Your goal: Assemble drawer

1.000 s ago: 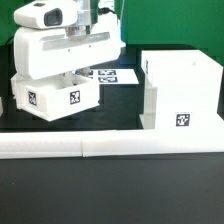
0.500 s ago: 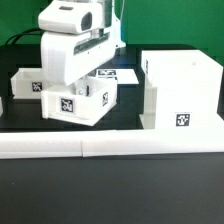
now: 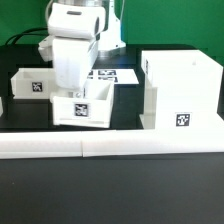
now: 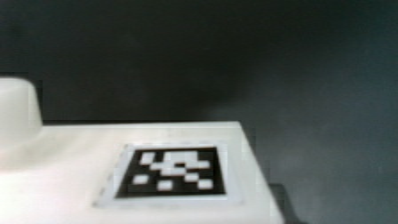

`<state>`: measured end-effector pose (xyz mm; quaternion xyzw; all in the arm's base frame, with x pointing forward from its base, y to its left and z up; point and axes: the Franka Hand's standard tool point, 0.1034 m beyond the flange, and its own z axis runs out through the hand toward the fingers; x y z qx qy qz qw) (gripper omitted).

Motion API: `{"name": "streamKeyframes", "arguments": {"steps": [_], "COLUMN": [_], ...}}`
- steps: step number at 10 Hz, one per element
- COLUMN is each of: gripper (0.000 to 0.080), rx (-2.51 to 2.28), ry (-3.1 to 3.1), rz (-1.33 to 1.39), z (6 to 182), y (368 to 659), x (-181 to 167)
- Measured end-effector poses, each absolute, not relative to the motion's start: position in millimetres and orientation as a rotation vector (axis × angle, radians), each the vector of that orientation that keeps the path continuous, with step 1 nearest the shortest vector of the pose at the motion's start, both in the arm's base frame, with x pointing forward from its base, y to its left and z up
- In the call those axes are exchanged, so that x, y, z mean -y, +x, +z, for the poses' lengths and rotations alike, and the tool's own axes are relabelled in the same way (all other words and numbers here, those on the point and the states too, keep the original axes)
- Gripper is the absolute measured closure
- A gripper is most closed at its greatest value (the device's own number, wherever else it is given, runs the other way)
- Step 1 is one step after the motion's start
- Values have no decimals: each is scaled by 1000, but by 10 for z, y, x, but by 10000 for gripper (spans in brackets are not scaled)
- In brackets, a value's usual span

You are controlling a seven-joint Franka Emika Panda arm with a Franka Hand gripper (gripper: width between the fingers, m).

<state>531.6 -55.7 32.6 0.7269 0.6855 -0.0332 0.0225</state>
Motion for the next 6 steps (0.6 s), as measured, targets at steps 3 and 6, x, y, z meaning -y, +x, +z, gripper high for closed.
{"name": "streamKeyframes", "arguments": {"steps": [3, 6], "gripper": [757, 757], "rx": [-2208, -2187], "ry": [2176, 2169], "rz": [-126, -93], "z": [307, 298], "y": [5321, 5334], "x": [473, 483]}}
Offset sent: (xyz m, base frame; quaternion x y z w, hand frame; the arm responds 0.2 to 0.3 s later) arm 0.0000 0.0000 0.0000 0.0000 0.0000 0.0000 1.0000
